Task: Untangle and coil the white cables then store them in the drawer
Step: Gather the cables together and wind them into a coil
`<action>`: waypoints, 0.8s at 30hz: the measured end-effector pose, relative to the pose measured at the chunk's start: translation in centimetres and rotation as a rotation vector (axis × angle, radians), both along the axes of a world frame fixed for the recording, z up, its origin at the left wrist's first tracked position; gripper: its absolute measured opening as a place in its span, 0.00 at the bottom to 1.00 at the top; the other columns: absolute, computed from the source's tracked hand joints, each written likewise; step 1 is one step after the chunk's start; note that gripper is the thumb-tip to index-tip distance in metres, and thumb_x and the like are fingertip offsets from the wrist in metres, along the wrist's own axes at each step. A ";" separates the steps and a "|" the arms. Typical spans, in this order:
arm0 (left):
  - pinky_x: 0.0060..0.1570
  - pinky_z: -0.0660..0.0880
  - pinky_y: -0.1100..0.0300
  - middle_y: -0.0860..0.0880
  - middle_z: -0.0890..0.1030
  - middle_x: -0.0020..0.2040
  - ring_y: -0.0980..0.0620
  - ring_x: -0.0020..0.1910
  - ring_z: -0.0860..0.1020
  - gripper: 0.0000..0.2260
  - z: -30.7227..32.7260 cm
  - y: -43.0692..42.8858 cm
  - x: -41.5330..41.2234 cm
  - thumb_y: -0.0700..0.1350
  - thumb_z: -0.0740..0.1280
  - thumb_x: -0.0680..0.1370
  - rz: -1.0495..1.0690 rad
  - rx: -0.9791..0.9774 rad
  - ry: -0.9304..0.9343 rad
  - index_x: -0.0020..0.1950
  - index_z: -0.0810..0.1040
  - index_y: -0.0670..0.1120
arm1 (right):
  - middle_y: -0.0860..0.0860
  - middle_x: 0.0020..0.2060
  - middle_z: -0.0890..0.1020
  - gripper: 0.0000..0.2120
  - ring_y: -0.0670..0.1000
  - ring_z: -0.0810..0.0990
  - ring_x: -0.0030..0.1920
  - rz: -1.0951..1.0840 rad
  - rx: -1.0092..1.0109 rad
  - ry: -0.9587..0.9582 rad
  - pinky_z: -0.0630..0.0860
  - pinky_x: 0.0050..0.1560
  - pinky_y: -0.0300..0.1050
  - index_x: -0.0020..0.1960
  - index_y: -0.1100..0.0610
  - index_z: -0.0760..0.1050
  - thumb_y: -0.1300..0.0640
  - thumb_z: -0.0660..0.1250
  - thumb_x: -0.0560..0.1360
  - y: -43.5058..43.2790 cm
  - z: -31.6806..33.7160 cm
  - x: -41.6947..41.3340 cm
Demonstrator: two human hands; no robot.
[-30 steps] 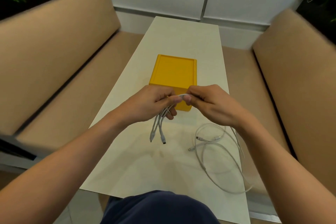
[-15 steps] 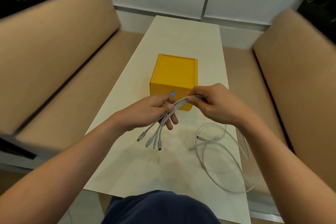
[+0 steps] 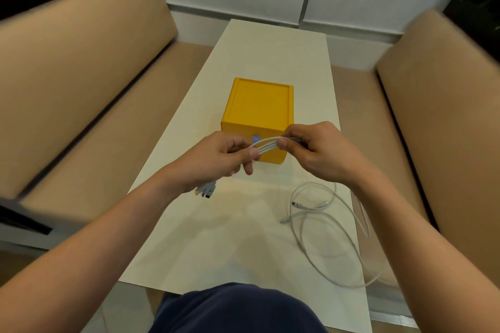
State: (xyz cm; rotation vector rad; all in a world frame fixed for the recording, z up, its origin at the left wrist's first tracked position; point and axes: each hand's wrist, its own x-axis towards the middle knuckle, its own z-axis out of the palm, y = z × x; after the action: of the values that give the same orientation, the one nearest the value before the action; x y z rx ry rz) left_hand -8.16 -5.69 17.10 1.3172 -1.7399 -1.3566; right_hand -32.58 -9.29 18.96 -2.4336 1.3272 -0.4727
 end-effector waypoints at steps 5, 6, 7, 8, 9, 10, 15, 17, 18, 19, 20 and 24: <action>0.34 0.73 0.64 0.54 0.87 0.40 0.58 0.31 0.76 0.09 0.3 -0.2 -0.4 0.48 0.66 0.84 -0.002 -0.161 -0.200 0.46 0.83 0.48 | 0.47 0.30 0.76 0.18 0.47 0.73 0.33 -0.024 0.032 0.133 0.72 0.34 0.51 0.45 0.49 0.78 0.40 0.57 0.84 -1.0 -1.8 0.9; 0.34 0.72 0.64 0.55 0.86 0.39 0.58 0.30 0.75 0.09 0.2 -0.2 -0.2 0.48 0.67 0.84 0.020 -0.153 -0.198 0.45 0.83 0.49 | 0.46 0.29 0.75 0.18 0.47 0.72 0.32 -0.018 0.018 0.140 0.70 0.33 0.49 0.44 0.49 0.77 0.40 0.57 0.84 -1.0 -1.8 1.0; 0.33 0.71 0.64 0.55 0.86 0.37 0.57 0.29 0.74 0.10 0.1 -0.2 0.1 0.48 0.67 0.84 0.037 -0.138 -0.201 0.45 0.83 0.49 | 0.46 0.28 0.74 0.18 0.47 0.71 0.31 0.001 0.009 0.136 0.67 0.33 0.48 0.42 0.48 0.75 0.40 0.58 0.84 -0.9 -1.5 1.0; 0.33 0.70 0.62 0.56 0.84 0.35 0.57 0.29 0.72 0.10 -0.1 -0.2 0.6 0.48 0.67 0.84 0.040 -0.129 -0.220 0.45 0.83 0.50 | 0.46 0.27 0.73 0.16 0.47 0.71 0.31 0.036 0.017 0.115 0.65 0.33 0.47 0.40 0.46 0.73 0.41 0.59 0.84 -0.6 -1.1 0.9; 0.33 0.69 0.61 0.56 0.83 0.34 0.57 0.29 0.71 0.11 -0.2 -0.2 1.1 0.49 0.66 0.84 0.026 -0.119 -0.246 0.45 0.84 0.50 | 0.45 0.28 0.73 0.16 0.47 0.71 0.31 0.083 0.041 0.090 0.65 0.33 0.47 0.39 0.45 0.73 0.42 0.60 0.84 -0.4 -0.6 0.8; 0.34 0.69 0.61 0.54 0.83 0.34 0.57 0.30 0.71 0.11 -0.4 -0.2 1.5 0.50 0.66 0.84 -0.003 -0.101 -0.258 0.46 0.84 0.51 | 0.43 0.28 0.74 0.15 0.47 0.71 0.31 0.122 0.074 0.062 0.64 0.33 0.47 0.39 0.45 0.74 0.43 0.61 0.84 -0.3 -0.2 0.7; 0.37 0.69 0.66 0.50 0.80 0.36 0.59 0.34 0.72 0.13 0.3 0.2 2.4 0.52 0.64 0.84 -0.161 0.019 -0.142 0.51 0.87 0.51 | 0.42 0.28 0.71 0.18 0.44 0.66 0.30 0.146 0.294 -0.100 0.62 0.35 0.45 0.47 0.51 0.83 0.42 0.60 0.83 -0.7 -0.4 -0.5; 0.37 0.70 0.65 0.49 0.82 0.38 0.58 0.34 0.72 0.12 0.5 0.2 2.5 0.52 0.64 0.84 -0.202 0.047 -0.146 0.50 0.87 0.51 | 0.43 0.27 0.72 0.17 0.45 0.66 0.29 0.186 0.276 -0.065 0.62 0.34 0.45 0.48 0.50 0.84 0.42 0.61 0.83 -0.7 -0.8 -0.6; 0.36 0.70 0.65 0.49 0.83 0.38 0.58 0.32 0.71 0.12 0.6 0.1 2.5 0.51 0.64 0.84 -0.219 0.072 -0.150 0.51 0.86 0.49 | 0.43 0.27 0.73 0.16 0.46 0.67 0.28 0.197 0.253 -0.042 0.63 0.33 0.44 0.48 0.48 0.84 0.42 0.62 0.82 -0.8 -0.9 -0.6; 0.36 0.70 0.65 0.48 0.83 0.39 0.57 0.32 0.71 0.12 0.7 0.0 2.4 0.50 0.65 0.84 -0.233 0.104 -0.153 0.53 0.86 0.47 | 0.43 0.27 0.74 0.15 0.46 0.68 0.28 0.201 0.228 -0.013 0.63 0.33 0.44 0.47 0.47 0.84 0.42 0.63 0.82 -0.9 -0.9 -0.7; 0.35 0.70 0.65 0.47 0.84 0.40 0.56 0.31 0.70 0.11 0.7 -0.2 2.4 0.49 0.65 0.84 -0.239 0.136 -0.159 0.55 0.86 0.46 | 0.44 0.27 0.75 0.14 0.46 0.69 0.29 0.198 0.199 0.024 0.64 0.33 0.44 0.46 0.45 0.84 0.42 0.63 0.82 -1.0 -0.9 -0.7; 0.37 0.72 0.61 0.47 0.87 0.42 0.55 0.33 0.72 0.10 0.9 -0.6 1.9 0.48 0.66 0.84 -0.222 0.110 -0.294 0.52 0.87 0.48 | 0.42 0.32 0.78 0.14 0.43 0.74 0.33 0.181 0.036 0.206 0.67 0.33 0.43 0.43 0.44 0.80 0.42 0.61 0.83 -1.1 -1.0 -0.5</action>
State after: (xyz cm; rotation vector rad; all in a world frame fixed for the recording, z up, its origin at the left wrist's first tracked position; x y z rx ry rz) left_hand -6.24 -6.26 17.97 1.4803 -2.0854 -1.4551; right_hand -33.07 -10.34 17.95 -2.5972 1.1633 -0.1539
